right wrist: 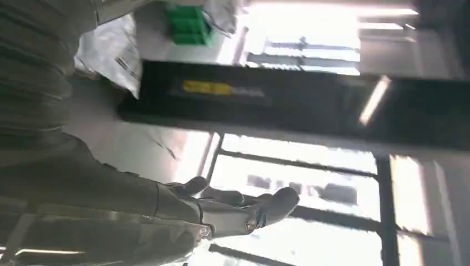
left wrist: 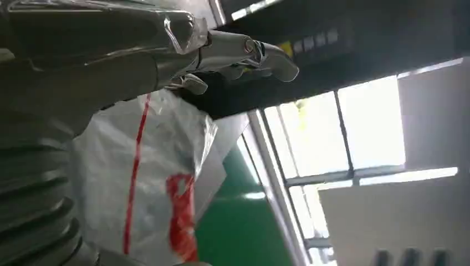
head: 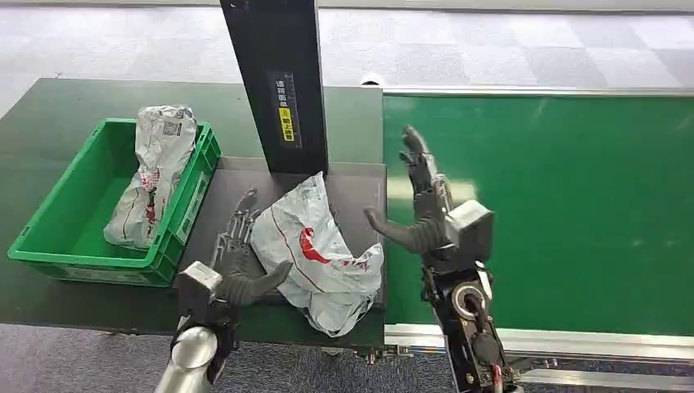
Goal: Moved the parcel from conveyor to table for the left to box.
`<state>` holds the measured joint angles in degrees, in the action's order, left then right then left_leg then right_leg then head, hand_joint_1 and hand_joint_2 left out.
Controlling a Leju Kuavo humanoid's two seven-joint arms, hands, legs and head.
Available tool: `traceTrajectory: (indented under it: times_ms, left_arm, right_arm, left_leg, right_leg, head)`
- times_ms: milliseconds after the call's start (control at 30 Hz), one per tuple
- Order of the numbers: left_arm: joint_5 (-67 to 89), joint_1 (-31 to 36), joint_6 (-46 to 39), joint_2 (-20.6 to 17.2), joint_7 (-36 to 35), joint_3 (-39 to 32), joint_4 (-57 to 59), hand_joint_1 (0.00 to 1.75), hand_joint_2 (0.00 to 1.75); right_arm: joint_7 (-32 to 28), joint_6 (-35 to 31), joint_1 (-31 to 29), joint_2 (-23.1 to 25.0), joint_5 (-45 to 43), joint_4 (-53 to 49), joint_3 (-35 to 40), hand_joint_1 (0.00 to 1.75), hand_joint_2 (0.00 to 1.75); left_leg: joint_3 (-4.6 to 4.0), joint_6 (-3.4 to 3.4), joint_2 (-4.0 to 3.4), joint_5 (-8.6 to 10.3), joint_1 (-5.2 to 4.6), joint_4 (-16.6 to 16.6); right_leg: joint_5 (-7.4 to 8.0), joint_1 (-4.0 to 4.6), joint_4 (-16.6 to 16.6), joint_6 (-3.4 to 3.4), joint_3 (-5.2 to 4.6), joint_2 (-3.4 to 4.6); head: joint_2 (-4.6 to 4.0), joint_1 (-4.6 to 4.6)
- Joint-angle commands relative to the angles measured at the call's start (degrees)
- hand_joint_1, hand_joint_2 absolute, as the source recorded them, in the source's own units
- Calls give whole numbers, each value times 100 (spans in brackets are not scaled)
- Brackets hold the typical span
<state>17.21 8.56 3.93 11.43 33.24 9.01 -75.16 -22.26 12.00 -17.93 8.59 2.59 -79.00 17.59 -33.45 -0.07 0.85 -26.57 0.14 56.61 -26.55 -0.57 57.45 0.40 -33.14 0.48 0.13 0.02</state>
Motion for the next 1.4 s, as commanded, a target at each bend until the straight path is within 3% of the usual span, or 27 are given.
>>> traceTrajectory:
  times_ms: [33,67,167,367,400,467,500,700,867,1200,1267,1300,1400]
  left_arm:
    - [1619,1167,-574,-8,-122,1060,2820,0,175]
    - [1639,1214,-618,13,-95,1062,2941,0,175]
    - [2252,1445,-976,12,-323,1354,3419,0,175]
    - [3344,1813,-1783,76,-942,1885,4173,0,175]
    - [3387,1862,-1855,106,-965,1875,4264,159,175]
    - [3365,1900,-1943,142,-895,1812,4321,159,175]
    - [3309,1866,-2039,149,-834,1727,4243,175,175]
    - [2963,1608,-2531,67,-540,1355,3339,175,175]
    - [2317,1218,-2928,-91,-191,1112,1766,175,175]
    - [2318,1173,-2870,-110,-260,1143,1657,175,175]
    - [2090,1098,-3150,-149,104,1132,1260,175,175]
    - [1826,983,-3381,-182,361,1102,619,175,175]
    - [1608,831,-3605,-471,276,1156,-1150,175,175]
  right_arm:
    - [-523,534,1556,-218,-826,-2116,-2386,0,175]
    - [-554,569,1573,-197,-806,-2098,-2404,0,175]
    - [-570,603,1541,-134,-735,-1998,-2401,0,175]
    - [-579,545,1508,-51,-589,-1903,-2321,0,175]
    - [-581,541,1503,-51,-577,-1894,-2318,0,175]
    - [-579,529,1490,-45,-547,-1882,-2308,0,175]
    - [-574,511,1485,-38,-530,-1872,-2304,0,175]
    - [-554,432,1549,-8,-530,-1945,-2314,0,175]
    - [-524,349,1639,25,-544,-1988,-2313,0,175]
    - [-526,348,1638,22,-544,-1980,-2314,0,175]
    - [-530,300,1678,29,-545,-1984,-2328,0,175]
    - [-545,266,1711,38,-540,-1973,-2339,0,175]
    - [-597,203,1747,37,-528,-1919,-2319,0,175]
  left_leg:
    - [12,0,65,12,-2,-15]
    - [17,0,82,15,-3,-21]
    - [10,-1,28,3,-3,-8]
    - [18,-4,1,2,-6,-13]
    - [17,-3,2,2,-6,-10]
    - [18,-2,-3,1,-6,-7]
    - [21,-3,-7,2,-5,-10]
    - [23,-4,-17,0,-5,-9]
    - [23,-7,-27,-6,-4,-8]
    - [18,-4,-25,-3,-4,-6]
    - [19,-5,-23,-1,-4,-8]
    - [16,-4,-21,-3,-4,-5]
    - [17,-8,-32,-9,-3,-4]
  right_leg:
    - [-10,-1,-16,1,33,-73]
    - [-13,-2,-24,2,46,-94]
    - [-5,-1,-7,-1,25,-35]
    - [-1,0,-10,-3,25,-14]
    - [-1,1,-8,-2,24,-14]
    - [-1,0,-4,-1,24,-7]
    - [1,1,-9,-2,29,-7]
    - [1,0,-6,-3,30,3]
    - [-2,1,-3,-6,26,12]
    - [1,2,-3,-2,21,9]
    - [1,2,-5,-3,24,5]
    - [-1,2,-2,-3,21,5]
    - [-5,4,-1,-6,20,10]
  head:
    - [0,2]
    - [0,2]
    - [0,2]
    - [0,0]
    - [0,0]
    - [0,0]
    - [2,0]
    - [0,2]
    - [0,2]
    - [2,0]
    - [0,0]
    - [2,0]
    - [0,0]
